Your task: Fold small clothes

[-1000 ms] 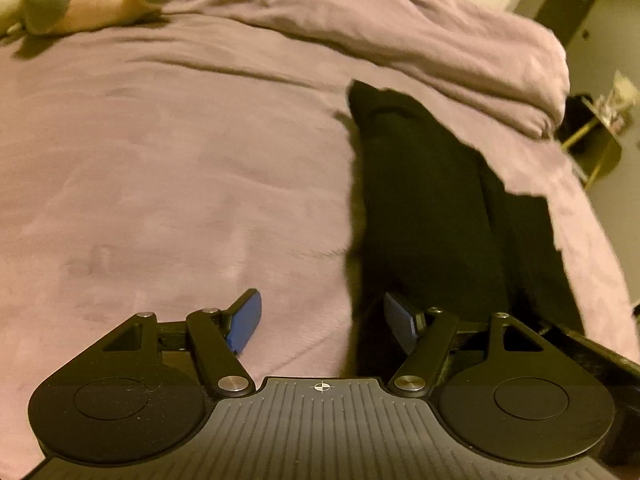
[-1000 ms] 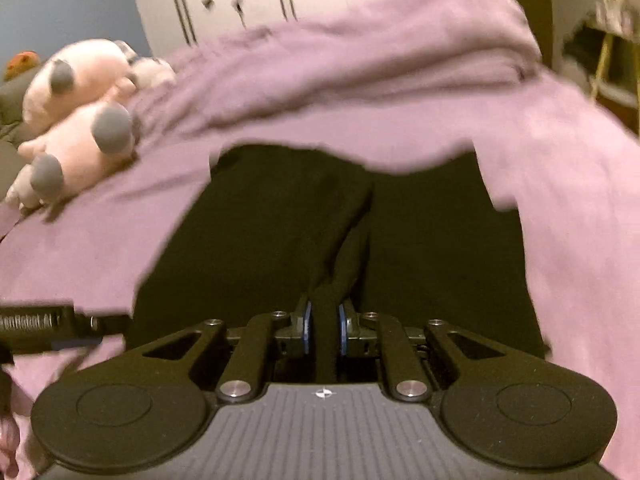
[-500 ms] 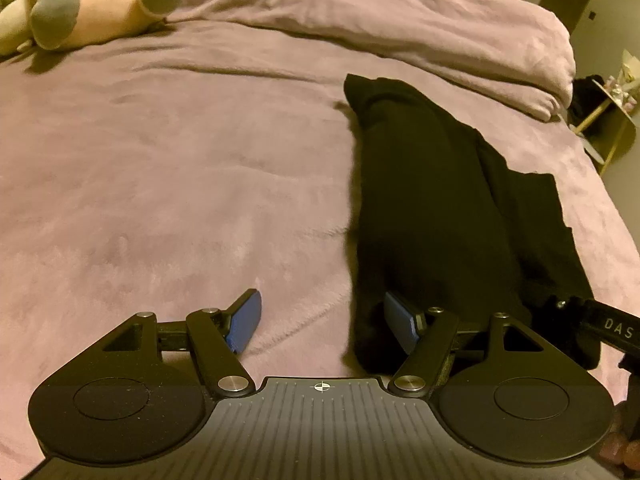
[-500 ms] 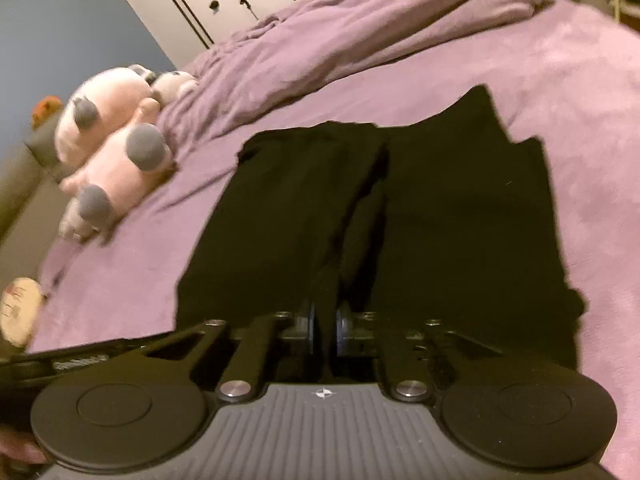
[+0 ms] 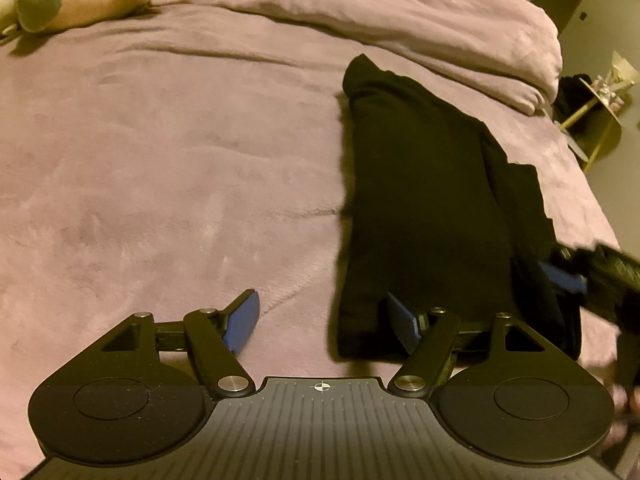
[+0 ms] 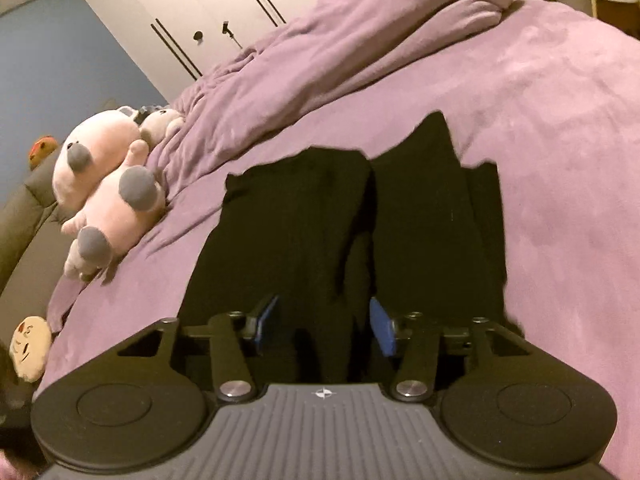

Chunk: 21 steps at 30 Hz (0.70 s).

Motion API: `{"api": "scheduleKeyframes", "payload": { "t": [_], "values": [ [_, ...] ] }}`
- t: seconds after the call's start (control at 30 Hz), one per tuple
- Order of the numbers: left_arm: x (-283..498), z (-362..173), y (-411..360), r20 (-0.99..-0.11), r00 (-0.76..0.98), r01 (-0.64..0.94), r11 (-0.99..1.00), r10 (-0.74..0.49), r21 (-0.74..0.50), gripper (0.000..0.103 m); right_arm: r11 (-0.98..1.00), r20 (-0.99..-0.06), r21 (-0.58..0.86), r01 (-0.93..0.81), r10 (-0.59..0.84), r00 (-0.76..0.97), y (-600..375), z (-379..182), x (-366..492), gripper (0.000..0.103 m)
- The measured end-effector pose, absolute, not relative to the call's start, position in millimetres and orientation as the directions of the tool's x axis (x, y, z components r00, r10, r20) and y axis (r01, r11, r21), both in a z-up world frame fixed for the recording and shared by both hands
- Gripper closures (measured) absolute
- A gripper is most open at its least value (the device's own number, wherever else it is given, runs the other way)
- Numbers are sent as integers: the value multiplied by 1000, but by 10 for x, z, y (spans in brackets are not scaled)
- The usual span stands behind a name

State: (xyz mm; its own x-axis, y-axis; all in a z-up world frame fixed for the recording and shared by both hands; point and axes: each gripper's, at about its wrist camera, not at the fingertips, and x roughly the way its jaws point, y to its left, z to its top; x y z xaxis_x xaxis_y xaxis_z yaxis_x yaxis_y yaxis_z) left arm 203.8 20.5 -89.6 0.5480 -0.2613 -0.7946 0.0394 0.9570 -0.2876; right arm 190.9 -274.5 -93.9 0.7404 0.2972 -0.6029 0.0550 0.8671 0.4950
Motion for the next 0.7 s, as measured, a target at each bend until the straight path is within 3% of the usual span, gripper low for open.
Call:
{"api": "scheduleKeyframes", "payload": {
  "t": [0.23, 0.33, 0.37, 0.4, 0.53, 0.7],
  "values": [
    [2087, -897, 193, -792, 557, 32, 959, -250, -280, 27, 836, -610, 546, 45, 360, 706, -2784, -1099, 2404, 55],
    [2102, -894, 162, -792, 561, 36, 963, -241, -267, 26, 861, -626, 509, 15, 358, 693, -2663, -1110, 2490, 74],
    [2103, -885, 145, -792, 563, 40, 965, -238, -261, 26, 882, -634, 472, 3, 336, 696, -2606, -1092, 2493, 87],
    [2101, -872, 133, -790, 565, 41, 965, -236, -259, 26, 901, -642, 433, -5, 312, 700, -2563, -1067, 2494, 90],
    [2089, -824, 83, -782, 569, 57, 960, -256, -273, 26, 968, -615, 249, -26, 179, 768, -2399, -854, 2354, 92],
    [2070, -799, -25, -779, 564, 96, 958, -276, -270, 26, 995, -515, -18, 102, -96, 852, -2388, -623, 2014, 92]
  ]
}}
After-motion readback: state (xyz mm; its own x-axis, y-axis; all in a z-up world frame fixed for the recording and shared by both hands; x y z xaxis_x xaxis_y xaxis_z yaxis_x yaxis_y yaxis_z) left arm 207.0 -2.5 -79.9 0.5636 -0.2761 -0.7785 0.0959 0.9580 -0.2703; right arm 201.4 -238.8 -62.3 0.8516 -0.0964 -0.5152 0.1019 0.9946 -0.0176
